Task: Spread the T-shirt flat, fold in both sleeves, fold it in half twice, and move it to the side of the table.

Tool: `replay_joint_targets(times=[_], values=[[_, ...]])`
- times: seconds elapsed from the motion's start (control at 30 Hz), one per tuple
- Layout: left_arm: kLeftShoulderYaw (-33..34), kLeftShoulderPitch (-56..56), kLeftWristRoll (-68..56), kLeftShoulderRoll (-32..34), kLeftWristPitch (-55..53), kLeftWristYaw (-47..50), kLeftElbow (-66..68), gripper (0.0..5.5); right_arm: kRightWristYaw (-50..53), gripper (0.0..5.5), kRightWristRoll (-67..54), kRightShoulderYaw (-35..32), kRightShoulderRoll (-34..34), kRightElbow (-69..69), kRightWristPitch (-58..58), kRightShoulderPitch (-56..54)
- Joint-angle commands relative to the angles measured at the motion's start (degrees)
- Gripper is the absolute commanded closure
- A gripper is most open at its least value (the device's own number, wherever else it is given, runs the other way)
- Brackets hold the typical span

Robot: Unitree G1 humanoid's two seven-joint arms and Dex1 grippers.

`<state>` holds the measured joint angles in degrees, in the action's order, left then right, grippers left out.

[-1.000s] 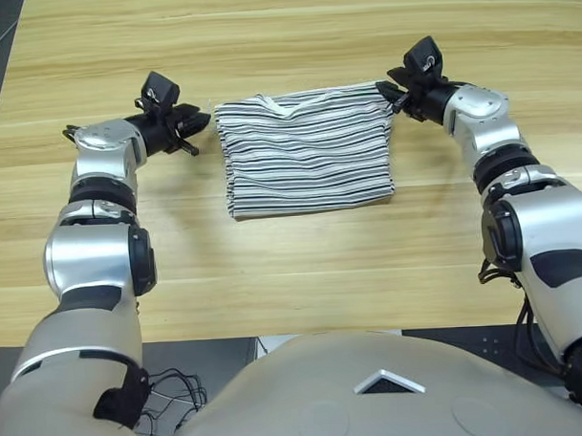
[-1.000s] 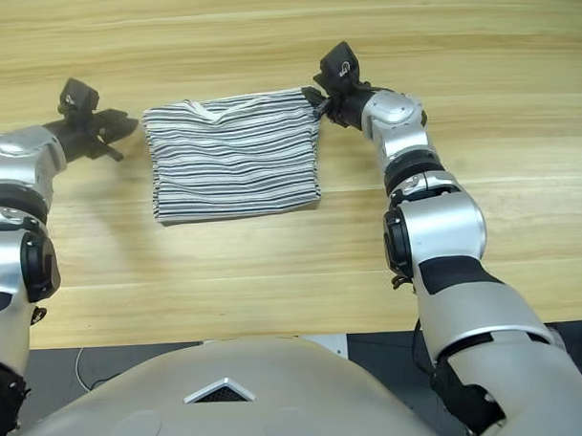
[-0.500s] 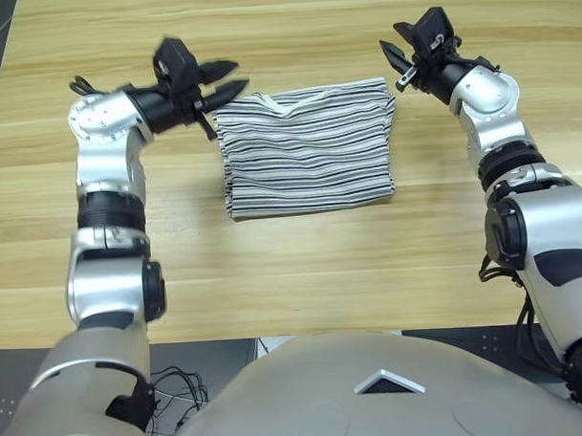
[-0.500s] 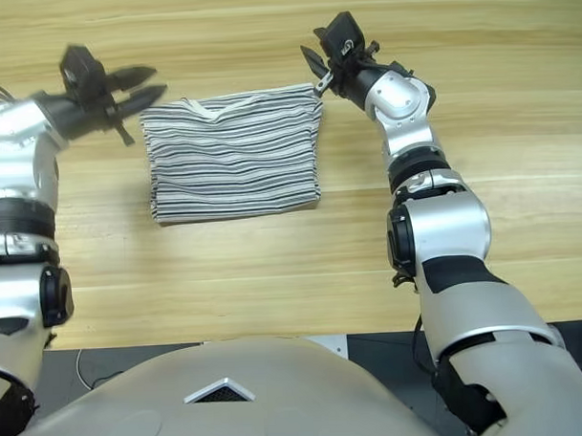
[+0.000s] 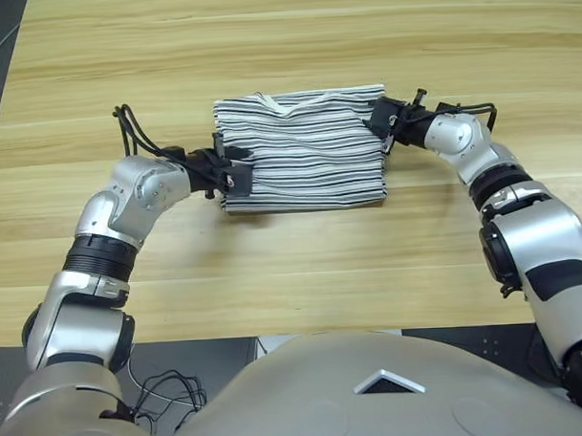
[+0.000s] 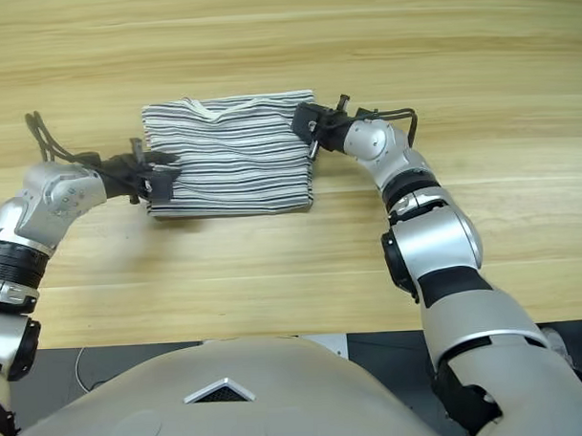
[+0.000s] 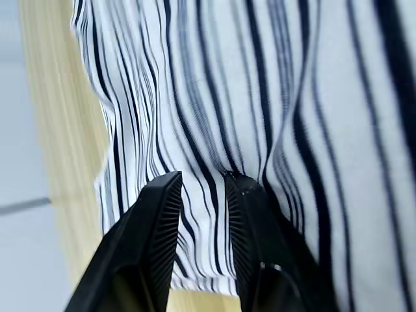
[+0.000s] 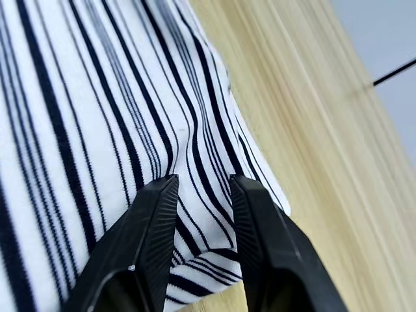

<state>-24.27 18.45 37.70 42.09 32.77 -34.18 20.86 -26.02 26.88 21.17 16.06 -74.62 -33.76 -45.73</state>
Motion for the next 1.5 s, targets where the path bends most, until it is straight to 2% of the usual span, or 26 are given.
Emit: replay_joint_targets(times=[0.03,0.1,0.13,0.23,0.3,0.47,0.63,0.73,0.8,0.83,0.93,1.1,1.2,1.27,1.37,1.5], values=[[-6.4,-1.5,12.5,2.2,7.0,7.0,-5.0,4.22,-14.6,4.06,-0.5,3.0,3.2,4.0,-5.9,5.3],[-8.1,-0.2,19.4,4.7,8.8,12.5,-4.6,4.22,-24.1,4.06,-5.1,3.4,6.0,14.2,-6.3,9.7],[-9.4,1.3,24.2,6.6,9.0,16.2,-3.0,4.22,-29.3,4.06,-8.8,3.6,8.7,26.1,-1.9,14.3],[-11.5,3.6,32.2,10.9,8.2,24.2,2.9,4.22,-36.6,4.06,-15.7,2.7,13.3,61.5,20.7,26.9],[-12.2,4.4,34.0,11.9,7.7,27.4,5.5,4.22,-37.2,4.06,-16.0,2.6,13.9,75.0,32.4,32.0],[-15.1,8.8,40.4,12.4,6.6,36.8,10.9,4.22,-38.4,4.06,-14.5,4.3,14.2,89.5,46.2,38.1],[-20.6,13.1,48.8,11.2,3.9,52.1,14.3,4.22,-36.5,4.06,-16.1,4.7,11.4,99.2,60.4,40.7],[-24.4,15.9,53.1,9.8,-0.1,60.7,21.5,4.22,-40.1,4.06,-27.7,0.0,12.0,112.2,76.5,38.8],[-25.5,17.6,53.4,8.7,-2.1,65.2,25.8,4.22,-41.0,4.06,-33.8,-2.4,12.0,116.2,81.9,37.1],[-25.4,18.6,52.8,8.5,-2.7,67.4,27.0,4.22,-40.7,4.06,-36.0,-4.3,12.0,116.0,83.0,35.4],[-19.6,20.8,43.5,9.6,0.5,69.7,26.5,4.22,-36.7,4.06,-38.3,-8.0,8.8,107.1,78.0,28.8],[-13.9,20.4,34.0,13.1,4.6,65.3,18.0,4.22,-29.7,4.06,-30.0,0.2,2.7,82.3,54.7,22.3],[-12.4,19.9,31.7,14.7,5.7,63.4,15.8,4.22,-24.6,4.06,-24.6,4.8,-4.7,62.4,38.4,16.2],[-10.7,18.7,29.1,15.6,6.0,61.9,14.5,4.22,-19.5,4.06,-21.2,6.9,-12.1,44.1,29.2,9.8],[-9.9,18.8,27.4,15.1,6.5,60.9,14.1,4.22,-13.3,4.06,-17.1,8.4,-19.1,24.4,21.5,3.0],[-10.1,18.4,27.1,14.0,6.0,60.4,14.9,4.22,-4.5,4.06,-13.7,7.6,-23.9,7.1,17.6,-3.4]])
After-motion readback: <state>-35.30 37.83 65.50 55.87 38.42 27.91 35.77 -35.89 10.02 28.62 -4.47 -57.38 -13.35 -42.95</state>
